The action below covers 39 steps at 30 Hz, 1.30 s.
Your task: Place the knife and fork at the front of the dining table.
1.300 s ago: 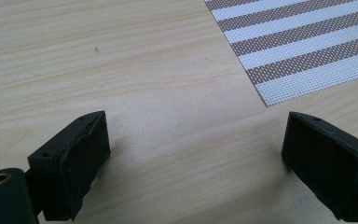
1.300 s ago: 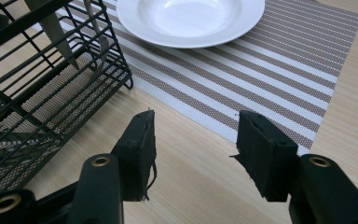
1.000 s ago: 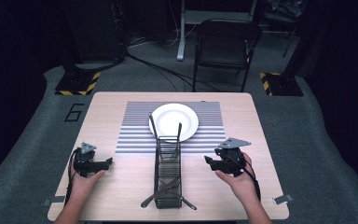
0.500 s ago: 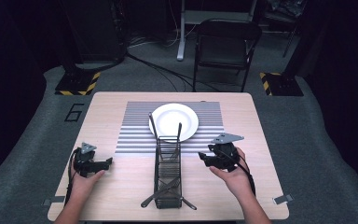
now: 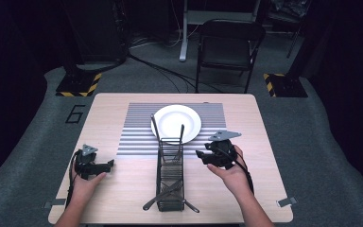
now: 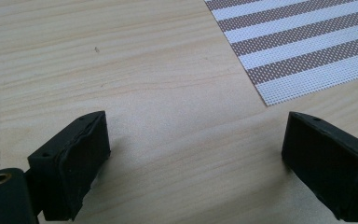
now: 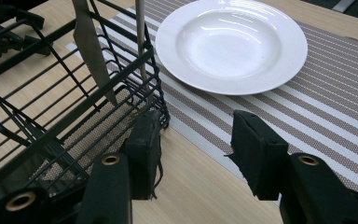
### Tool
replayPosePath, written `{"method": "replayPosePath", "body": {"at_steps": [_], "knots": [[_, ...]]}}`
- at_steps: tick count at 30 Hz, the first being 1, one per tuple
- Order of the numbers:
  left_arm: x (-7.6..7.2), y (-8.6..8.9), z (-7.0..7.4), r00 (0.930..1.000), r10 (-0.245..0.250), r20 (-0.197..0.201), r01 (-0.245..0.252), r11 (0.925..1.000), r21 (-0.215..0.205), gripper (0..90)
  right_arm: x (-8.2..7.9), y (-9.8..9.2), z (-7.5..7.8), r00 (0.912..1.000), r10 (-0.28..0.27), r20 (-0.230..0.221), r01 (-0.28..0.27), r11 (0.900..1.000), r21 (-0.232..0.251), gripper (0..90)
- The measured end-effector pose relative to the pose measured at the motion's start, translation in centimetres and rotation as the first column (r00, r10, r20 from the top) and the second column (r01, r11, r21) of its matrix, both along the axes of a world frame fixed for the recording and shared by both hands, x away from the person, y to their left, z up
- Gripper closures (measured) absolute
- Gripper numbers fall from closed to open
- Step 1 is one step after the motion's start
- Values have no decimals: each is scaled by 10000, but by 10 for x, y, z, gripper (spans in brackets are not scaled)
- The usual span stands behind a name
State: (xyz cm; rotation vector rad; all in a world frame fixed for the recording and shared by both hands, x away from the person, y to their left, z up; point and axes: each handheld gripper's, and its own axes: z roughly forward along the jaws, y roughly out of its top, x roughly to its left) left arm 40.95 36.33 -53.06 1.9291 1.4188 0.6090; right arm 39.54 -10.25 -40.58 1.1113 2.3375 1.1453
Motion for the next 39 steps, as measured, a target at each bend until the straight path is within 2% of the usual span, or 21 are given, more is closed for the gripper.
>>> {"method": "replayPosePath", "body": {"at_steps": [12, 29, 33, 36, 39], "knots": [[0, 0, 0, 10000, -6, -39, 6, 10000, 18, 72, 8, 16, 13, 9992, 334, 204, -334, 9994, -19, 531], [0, 0, 0, 10000, -7, -40, 7, 10000, 26, 72, 16, 36, 22, 9975, 648, 268, -649, 9979, 24, 534], [0, 0, 0, 10000, 0, -7, 0, 10000, 5, 72, 19, 43, 23, 9969, 772, 131, -773, 9969, 132, 555], [0, 0, 0, 10000, -6, -38, 6, 10000, 24, 72, 22, 47, 23, 9955, 924, 199, -926, 9957, 88, 569], [0, 0, 0, 10000, -6, -35, 6, 10000, 18, 72, 25, 51, 21, 9950, 997, -11, -997, 9949, 119, 595]]}}
